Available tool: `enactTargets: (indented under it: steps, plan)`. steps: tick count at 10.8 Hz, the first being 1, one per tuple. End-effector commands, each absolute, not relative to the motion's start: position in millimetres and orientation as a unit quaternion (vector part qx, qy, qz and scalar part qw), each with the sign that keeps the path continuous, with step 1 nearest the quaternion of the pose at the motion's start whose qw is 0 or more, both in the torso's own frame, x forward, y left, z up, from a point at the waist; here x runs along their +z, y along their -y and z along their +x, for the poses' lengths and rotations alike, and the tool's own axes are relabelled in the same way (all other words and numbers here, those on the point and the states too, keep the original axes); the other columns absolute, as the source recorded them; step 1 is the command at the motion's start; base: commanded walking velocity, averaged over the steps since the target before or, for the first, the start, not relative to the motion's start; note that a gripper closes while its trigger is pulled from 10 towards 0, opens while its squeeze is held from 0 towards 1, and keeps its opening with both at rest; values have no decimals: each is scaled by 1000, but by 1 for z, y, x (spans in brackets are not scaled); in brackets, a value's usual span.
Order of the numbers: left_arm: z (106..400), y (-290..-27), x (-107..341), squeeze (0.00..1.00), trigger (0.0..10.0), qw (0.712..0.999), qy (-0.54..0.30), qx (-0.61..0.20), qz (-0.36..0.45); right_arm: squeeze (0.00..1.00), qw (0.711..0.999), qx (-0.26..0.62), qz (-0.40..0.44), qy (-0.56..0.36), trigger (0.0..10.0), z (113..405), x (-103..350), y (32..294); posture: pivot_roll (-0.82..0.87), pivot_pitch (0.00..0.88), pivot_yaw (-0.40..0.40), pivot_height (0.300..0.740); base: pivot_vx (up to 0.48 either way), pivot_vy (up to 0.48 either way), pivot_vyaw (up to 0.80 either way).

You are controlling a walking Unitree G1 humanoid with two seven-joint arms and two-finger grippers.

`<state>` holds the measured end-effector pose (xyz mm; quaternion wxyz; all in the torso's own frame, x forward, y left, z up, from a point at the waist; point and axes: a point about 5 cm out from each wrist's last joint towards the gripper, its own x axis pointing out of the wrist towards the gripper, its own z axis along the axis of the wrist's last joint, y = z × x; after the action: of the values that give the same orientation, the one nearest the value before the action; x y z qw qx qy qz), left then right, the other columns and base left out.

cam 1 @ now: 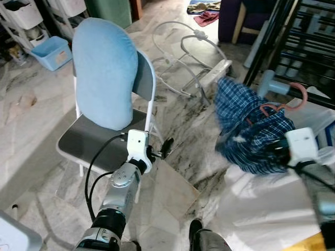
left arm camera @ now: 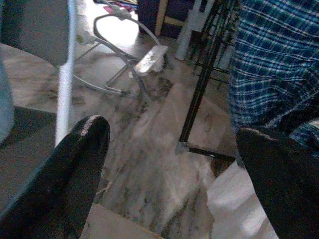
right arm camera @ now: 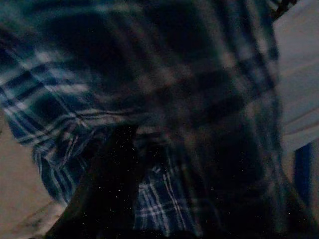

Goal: Hang hanger

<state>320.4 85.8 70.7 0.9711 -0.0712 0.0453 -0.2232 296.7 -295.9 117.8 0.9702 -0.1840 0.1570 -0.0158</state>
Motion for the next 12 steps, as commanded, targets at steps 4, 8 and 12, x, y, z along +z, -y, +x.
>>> enactTargets:
  steps: [4, 8, 12]
  plan:
    - [319, -85, 65, 0, 10000, 970, -63, -224, -65, 0, 973, 18, -192, -124, 0, 300, 145, 286, -143, 176, 62, 740, 0, 0, 0]
    - [319, -86, 63, 0, 10000, 971, -68, -219, -61, 0, 971, 20, -179, -159, 0, 294, 129, 283, -134, 176, 60, 740, 0, 0, 0]
    - [319, -85, 63, 0, 10000, 971, -69, -220, -60, 0, 965, 9, -184, -188, 0, 285, 115, 289, -143, 175, 61, 740, 0, 0, 0]
